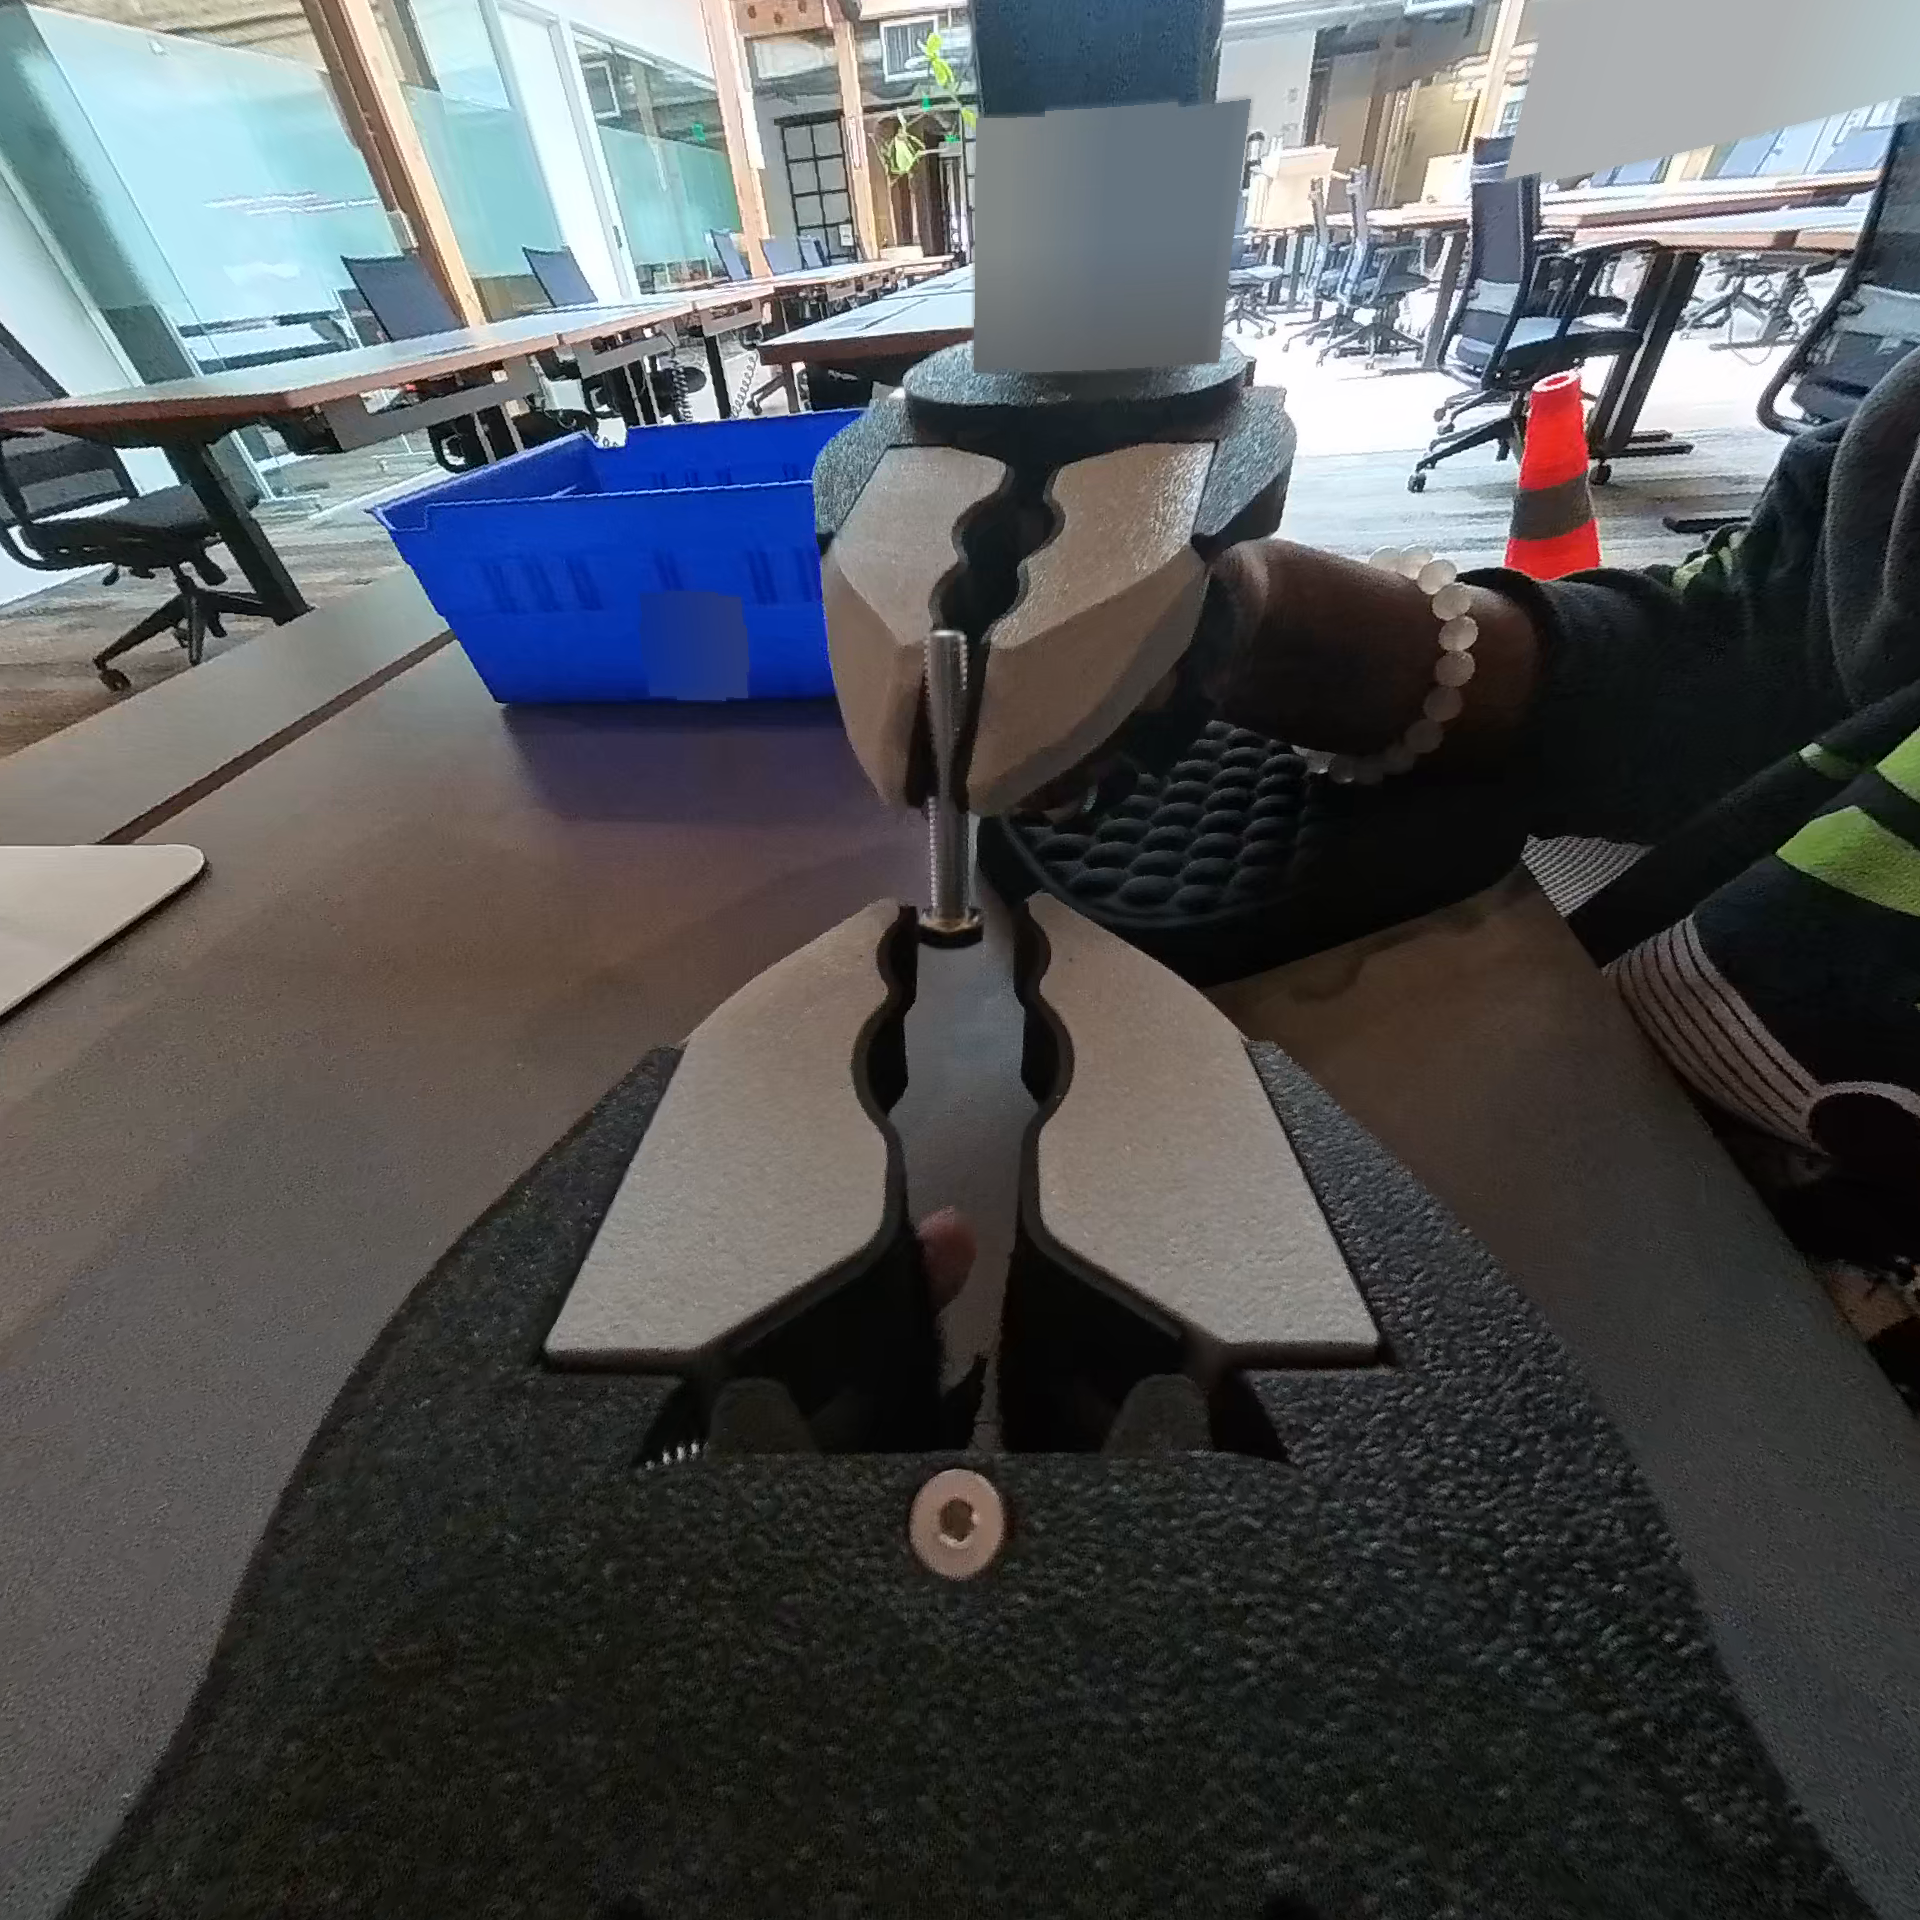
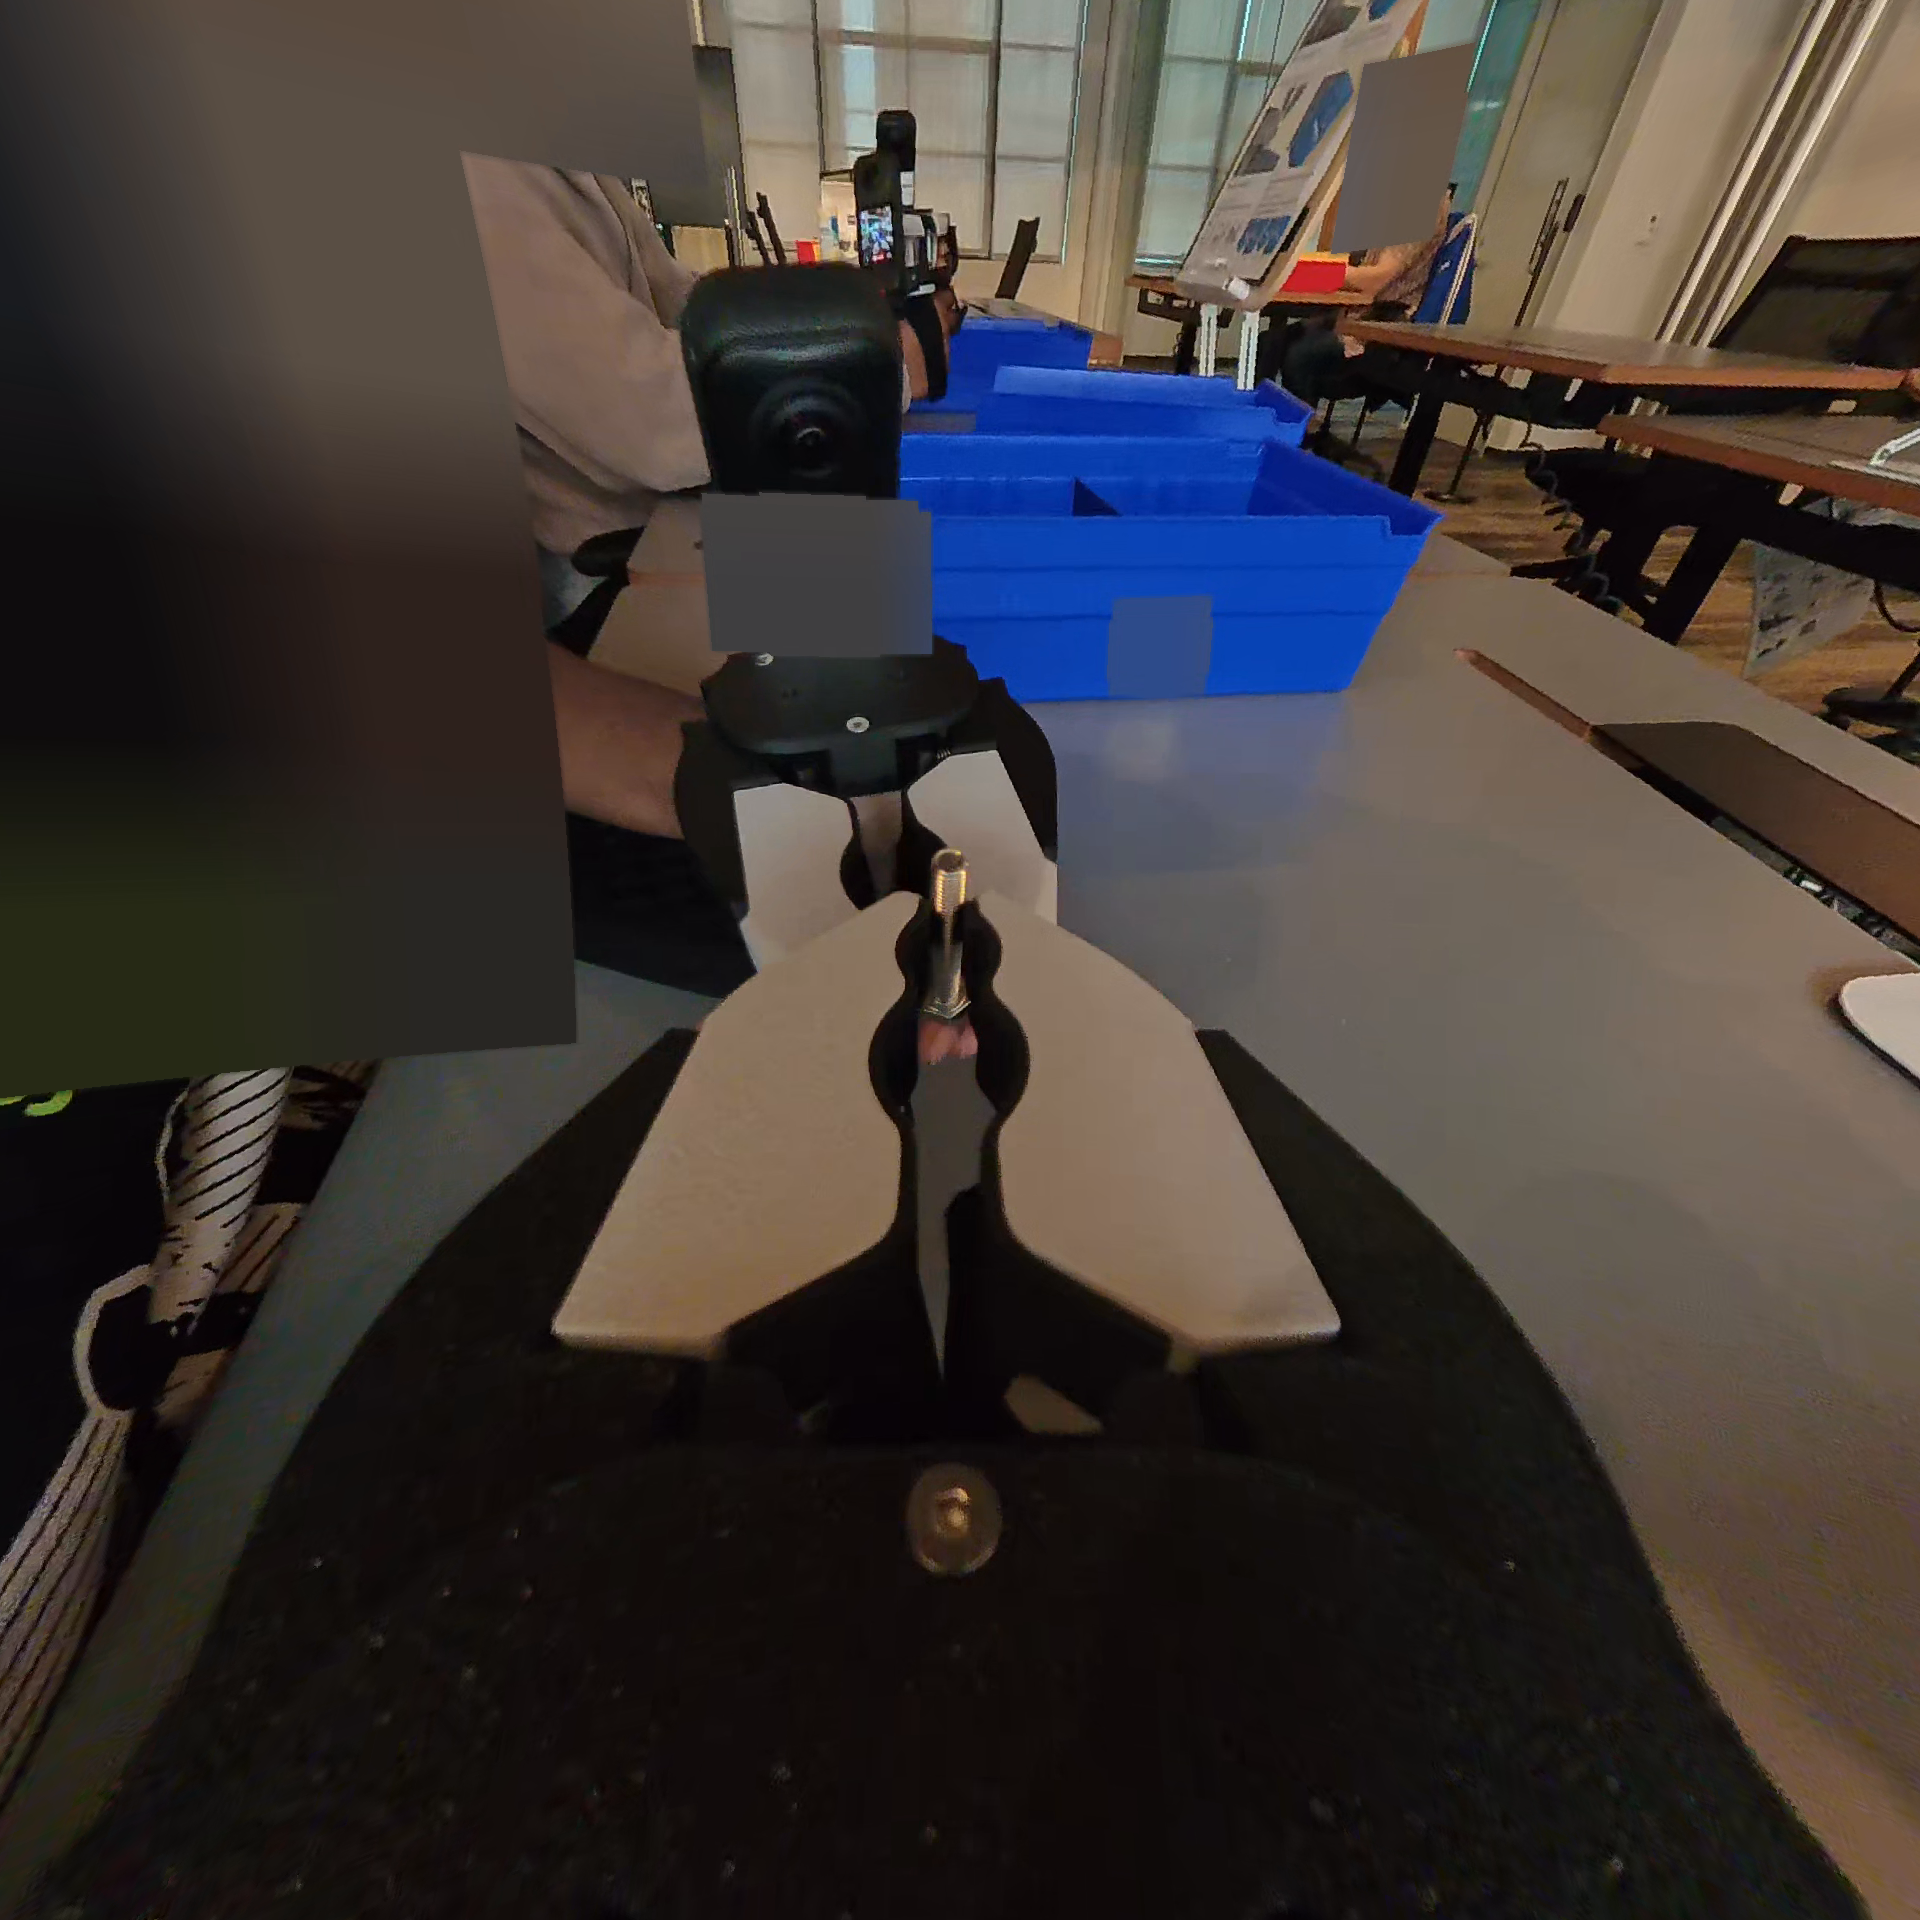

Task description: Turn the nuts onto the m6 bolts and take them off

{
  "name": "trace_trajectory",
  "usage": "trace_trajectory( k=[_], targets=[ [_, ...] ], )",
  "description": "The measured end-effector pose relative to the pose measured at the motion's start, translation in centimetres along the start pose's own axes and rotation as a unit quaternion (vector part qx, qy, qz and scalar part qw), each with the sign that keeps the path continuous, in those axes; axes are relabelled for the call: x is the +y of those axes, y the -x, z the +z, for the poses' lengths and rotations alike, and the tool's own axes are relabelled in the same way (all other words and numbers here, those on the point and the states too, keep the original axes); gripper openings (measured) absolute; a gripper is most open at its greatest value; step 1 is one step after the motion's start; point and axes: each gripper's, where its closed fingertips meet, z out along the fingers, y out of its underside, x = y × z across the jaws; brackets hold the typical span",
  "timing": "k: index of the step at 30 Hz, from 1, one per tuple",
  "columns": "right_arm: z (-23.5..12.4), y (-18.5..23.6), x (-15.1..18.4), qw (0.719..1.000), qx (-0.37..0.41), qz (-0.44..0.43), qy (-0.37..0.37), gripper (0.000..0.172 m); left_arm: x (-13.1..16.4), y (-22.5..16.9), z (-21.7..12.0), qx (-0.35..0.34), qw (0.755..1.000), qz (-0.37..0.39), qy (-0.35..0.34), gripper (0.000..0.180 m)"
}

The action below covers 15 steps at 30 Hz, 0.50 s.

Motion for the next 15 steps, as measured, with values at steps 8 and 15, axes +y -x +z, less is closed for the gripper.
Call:
trace_trajectory(
  k=[8, 15],
  targets=[
    [0.04, 0.39, 0.08, 1.0, -0.005, -0.019, 0.007, 0.005, 0.19, -0.12, 0.08, 0.001, 1.0, 0.007, 0.006, 0.014],
    [0.09, 0.71, 0.16, 0.999, -0.013, -0.028, 0.011, 0.004, 0.27, -0.42, 0.09, 0.013, 1.0, 0.008, 0.009, 0.01]
  ],
)
